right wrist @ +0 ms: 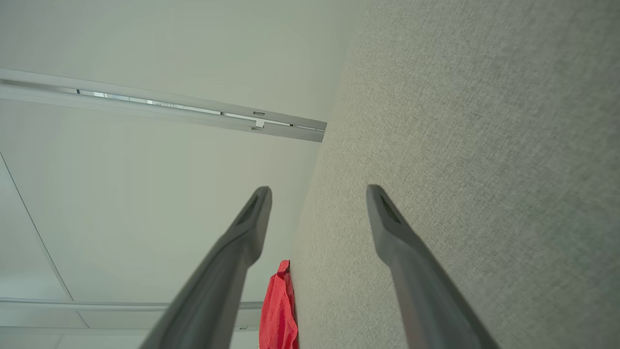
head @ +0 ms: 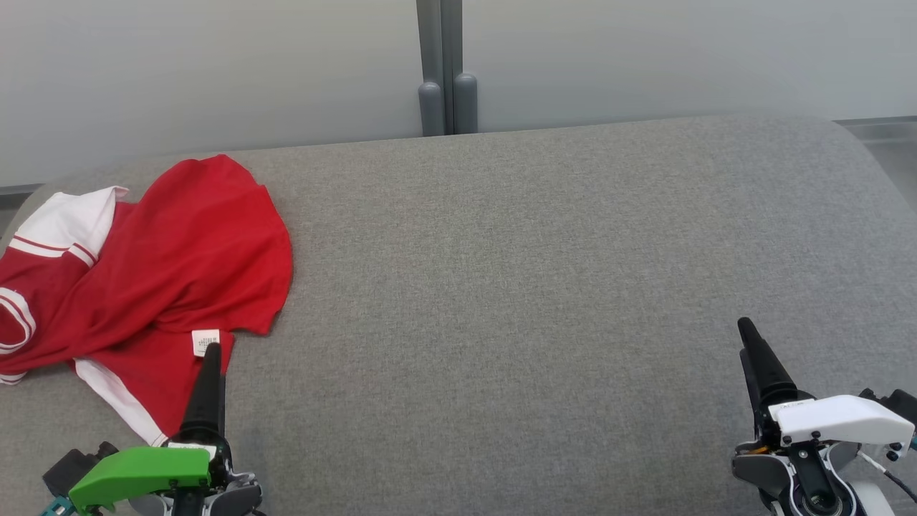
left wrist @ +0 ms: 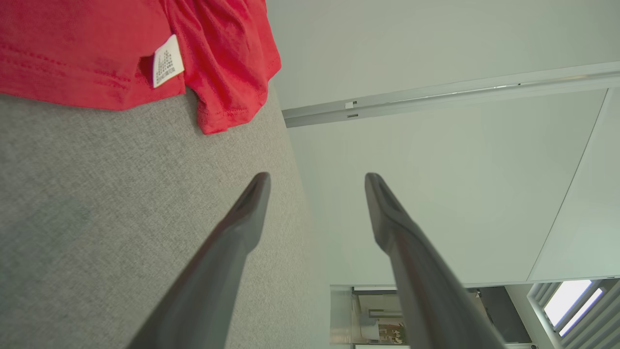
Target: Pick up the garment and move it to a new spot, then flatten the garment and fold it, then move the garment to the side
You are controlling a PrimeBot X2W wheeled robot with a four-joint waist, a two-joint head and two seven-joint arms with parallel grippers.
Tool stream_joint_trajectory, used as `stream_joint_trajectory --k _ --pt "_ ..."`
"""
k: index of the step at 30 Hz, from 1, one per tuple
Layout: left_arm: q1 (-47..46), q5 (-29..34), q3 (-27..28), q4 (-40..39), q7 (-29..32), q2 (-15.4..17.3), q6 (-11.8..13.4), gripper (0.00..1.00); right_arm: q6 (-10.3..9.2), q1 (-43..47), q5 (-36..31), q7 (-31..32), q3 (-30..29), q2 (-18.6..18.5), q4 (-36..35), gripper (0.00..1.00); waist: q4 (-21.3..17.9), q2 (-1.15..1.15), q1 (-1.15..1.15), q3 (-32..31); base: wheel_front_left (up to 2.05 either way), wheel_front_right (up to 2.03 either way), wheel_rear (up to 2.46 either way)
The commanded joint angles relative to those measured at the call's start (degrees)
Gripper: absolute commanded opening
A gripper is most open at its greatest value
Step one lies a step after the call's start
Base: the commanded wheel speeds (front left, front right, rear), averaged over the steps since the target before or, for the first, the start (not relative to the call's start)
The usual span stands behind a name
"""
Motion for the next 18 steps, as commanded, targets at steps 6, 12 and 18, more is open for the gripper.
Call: stream_joint_trajectory --k 6,12,18 --pt "-1.3 7.5 -1.2 -1.6 -1.6 1.5 1.0 1.0 0.02 -1.2 -10.4 -1.6 1.6 -1.8 -2.5 1.0 0.0 0.0 0.0 0.0 0.0 0.0 0.0" --pt "-1.3 16.3 -2.5 -1.7 -3.0 2.0 1.5 1.0 0.02 -1.2 -19.7 -3.0 3.1 -2.7 -3.7 1.0 0.0 0.0 0.0 0.0 0.0 0.0 0.0" --pt "-1.2 24.3 -3.8 -1.2 -4.3 2.2 1.4 1.0 0.03 -1.0 -26.8 -4.4 3.9 -3.2 -3.7 1.0 0.0 0.0 0.0 0.0 0.0 0.0 0.0"
